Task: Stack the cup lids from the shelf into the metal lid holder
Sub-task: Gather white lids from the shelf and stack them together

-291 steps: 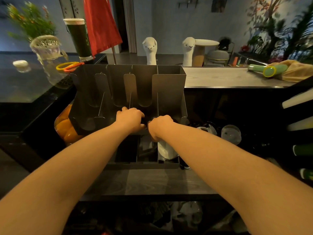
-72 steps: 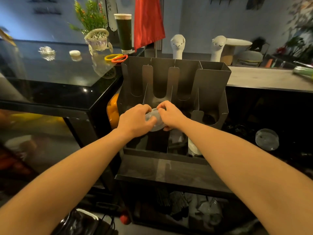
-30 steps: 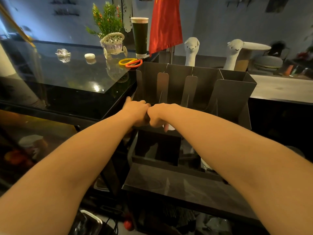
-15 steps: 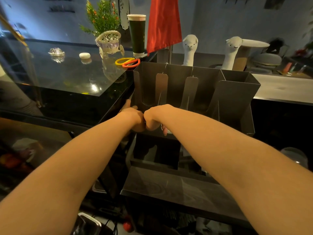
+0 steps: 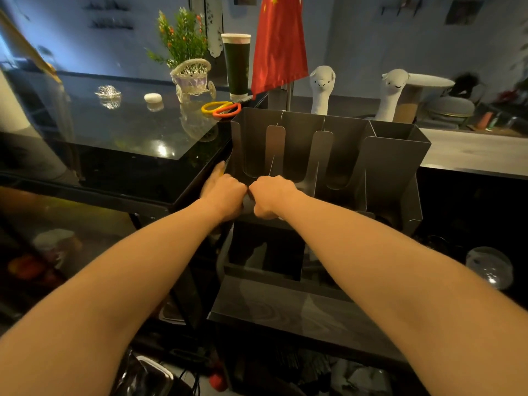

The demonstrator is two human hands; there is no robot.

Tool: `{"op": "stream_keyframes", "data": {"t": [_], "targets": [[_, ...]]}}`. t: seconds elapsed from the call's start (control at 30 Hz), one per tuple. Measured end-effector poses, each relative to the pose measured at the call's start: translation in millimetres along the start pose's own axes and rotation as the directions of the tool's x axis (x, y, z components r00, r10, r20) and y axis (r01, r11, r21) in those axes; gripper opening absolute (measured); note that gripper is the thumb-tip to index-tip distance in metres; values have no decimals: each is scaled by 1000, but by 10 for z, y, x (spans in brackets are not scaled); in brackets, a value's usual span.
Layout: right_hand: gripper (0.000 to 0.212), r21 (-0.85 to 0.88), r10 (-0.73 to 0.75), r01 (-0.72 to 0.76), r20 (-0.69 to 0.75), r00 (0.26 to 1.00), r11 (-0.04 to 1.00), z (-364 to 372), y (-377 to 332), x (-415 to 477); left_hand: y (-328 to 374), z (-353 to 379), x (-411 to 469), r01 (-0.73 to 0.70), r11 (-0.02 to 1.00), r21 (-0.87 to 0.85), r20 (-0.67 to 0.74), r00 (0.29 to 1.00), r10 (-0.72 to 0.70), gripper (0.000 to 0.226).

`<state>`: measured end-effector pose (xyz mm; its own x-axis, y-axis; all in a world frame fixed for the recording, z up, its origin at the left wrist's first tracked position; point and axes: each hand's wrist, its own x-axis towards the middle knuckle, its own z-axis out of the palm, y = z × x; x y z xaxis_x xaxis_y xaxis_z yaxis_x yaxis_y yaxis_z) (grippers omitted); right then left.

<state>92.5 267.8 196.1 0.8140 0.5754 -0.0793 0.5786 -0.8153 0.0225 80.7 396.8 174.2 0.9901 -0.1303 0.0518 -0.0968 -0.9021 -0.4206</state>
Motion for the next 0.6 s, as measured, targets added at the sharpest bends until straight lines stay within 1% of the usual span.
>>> {"op": "stream_keyframes", "data": {"t": [0.07,0.13,0.2,0.23,0.33,0.43,0.5,0.6], "targets": [[28,39,-7,12,-135,991,999,24,18,-83,-25,-39,-135,-1,989,-148,-45,999,-6,21],[31,79,-6,28,-256,967,996,57,2,-198,-47,-98,-281,-16,969,-246,-110,994,-11,27],[30,109,7,28,-313,950,994,103,-23,-341,-39,-158,-430,-50,955,-292,-157,988,3,24],[29,125,17,24,-317,948,992,134,-29,-421,-11,-182,-507,-54,946,-319,-150,989,6,20],[21,197,76,-22,-274,959,980,295,-41,-726,200,-160,-715,-64,928,-366,-67,997,42,19],[20,225,165,-127,-159,973,966,565,2,-1019,557,-44,-833,-109,922,-373,35,991,131,23],[21,224,230,-205,-94,969,953,768,78,-1208,829,29,-871,-141,915,-377,94,977,189,24],[24,216,317,-302,-39,948,929,1051,258,-1483,1253,83,-872,-210,897,-389,129,952,278,25]]}}
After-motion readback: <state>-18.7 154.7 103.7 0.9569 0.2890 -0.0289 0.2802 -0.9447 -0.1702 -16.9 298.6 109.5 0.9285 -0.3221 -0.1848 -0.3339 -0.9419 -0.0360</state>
